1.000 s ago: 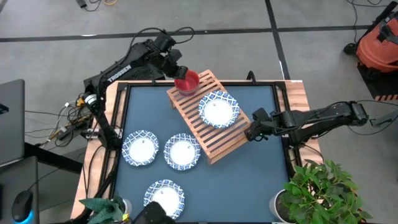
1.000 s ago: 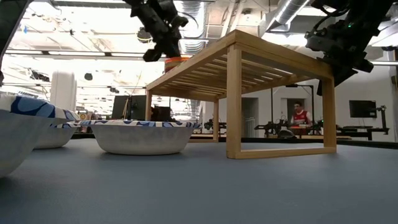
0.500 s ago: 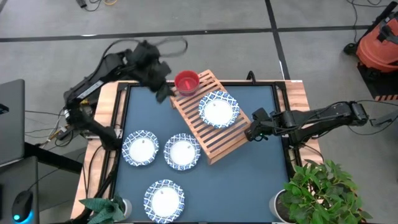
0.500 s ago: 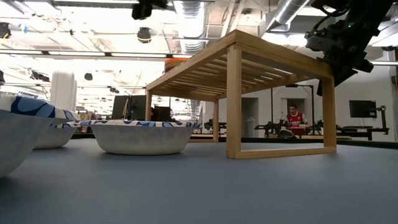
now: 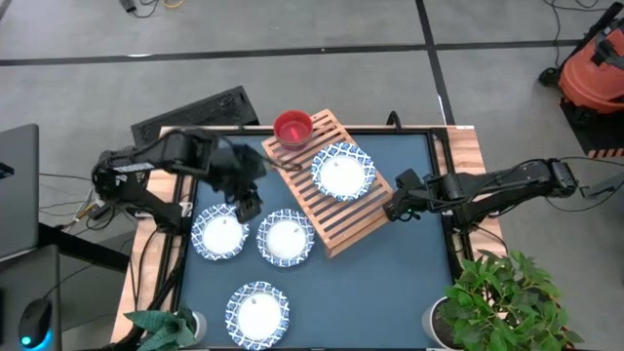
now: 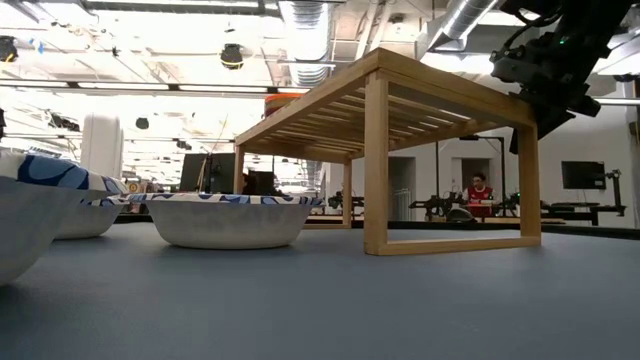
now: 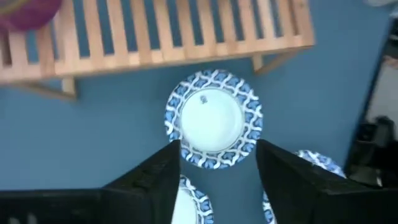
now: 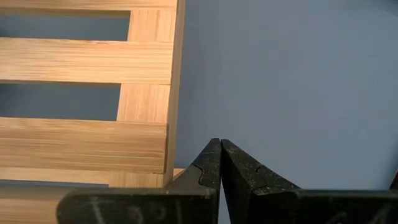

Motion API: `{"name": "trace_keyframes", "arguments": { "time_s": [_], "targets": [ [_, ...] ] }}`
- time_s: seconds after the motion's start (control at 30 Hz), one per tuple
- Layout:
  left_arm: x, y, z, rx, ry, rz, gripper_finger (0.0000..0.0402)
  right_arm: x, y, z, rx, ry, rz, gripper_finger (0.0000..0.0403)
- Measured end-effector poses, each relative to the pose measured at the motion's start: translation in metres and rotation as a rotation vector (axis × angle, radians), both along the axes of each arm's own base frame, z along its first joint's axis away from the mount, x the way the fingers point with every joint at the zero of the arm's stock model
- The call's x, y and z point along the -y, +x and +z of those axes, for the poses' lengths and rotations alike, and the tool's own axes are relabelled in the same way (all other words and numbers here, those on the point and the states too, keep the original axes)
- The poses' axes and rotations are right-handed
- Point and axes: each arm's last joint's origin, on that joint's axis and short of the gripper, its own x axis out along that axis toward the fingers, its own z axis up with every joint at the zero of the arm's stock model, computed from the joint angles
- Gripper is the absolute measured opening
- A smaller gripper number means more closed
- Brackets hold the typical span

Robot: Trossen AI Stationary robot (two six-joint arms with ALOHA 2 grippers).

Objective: Place and stack bowls onto a shelf
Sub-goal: Stack the white bowl on top of the white bowl on the shelf

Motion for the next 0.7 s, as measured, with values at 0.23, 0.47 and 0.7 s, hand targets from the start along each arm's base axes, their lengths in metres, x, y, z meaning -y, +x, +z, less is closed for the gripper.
{"name": "trace_keyframes", "arguments": {
  "time_s": [0.23,0.47,0.7],
  "targets": [
    [0.026,0.003,-0.055,-0.216,0.015,0.097,0.0215,0.000,0.000,0.000,-0.001,0.001,0.000,0.0036],
    [0.037,-0.003,-0.134,-0.466,-0.008,0.206,0.0216,0.000,0.000,0.000,-0.004,-0.002,0.006,0.0036],
    [0.052,-0.014,-0.196,-0.545,-0.059,0.238,0.0216,0.000,0.000,0.000,-0.005,-0.002,0.007,0.0036]
  ]
}}
